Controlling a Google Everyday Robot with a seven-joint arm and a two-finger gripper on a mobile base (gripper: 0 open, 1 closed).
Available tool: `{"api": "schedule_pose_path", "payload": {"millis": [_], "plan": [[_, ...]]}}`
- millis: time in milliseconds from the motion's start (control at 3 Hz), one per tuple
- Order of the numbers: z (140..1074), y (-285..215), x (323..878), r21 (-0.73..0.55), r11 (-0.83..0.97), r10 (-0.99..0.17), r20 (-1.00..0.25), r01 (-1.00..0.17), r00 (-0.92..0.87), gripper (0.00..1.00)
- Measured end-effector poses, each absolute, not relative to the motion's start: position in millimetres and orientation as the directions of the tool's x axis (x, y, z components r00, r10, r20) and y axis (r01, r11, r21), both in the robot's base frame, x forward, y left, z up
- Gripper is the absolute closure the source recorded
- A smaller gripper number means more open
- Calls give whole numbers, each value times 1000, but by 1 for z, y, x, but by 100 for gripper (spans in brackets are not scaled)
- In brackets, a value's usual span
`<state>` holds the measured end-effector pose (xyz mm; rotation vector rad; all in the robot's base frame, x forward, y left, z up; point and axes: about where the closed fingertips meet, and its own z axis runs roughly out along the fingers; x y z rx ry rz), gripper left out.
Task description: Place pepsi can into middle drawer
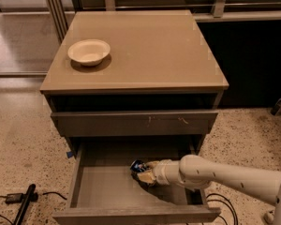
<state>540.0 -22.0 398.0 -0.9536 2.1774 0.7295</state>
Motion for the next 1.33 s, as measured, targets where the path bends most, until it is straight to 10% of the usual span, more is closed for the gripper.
{"api": "schedule_pose_path", "payload": {"millis": [667, 1333], "plan": [[383, -15, 546, 232, 584, -410, -743, -778, -529, 90], [383, -15, 546, 232, 584, -410, -743, -778, -529, 43]]}}
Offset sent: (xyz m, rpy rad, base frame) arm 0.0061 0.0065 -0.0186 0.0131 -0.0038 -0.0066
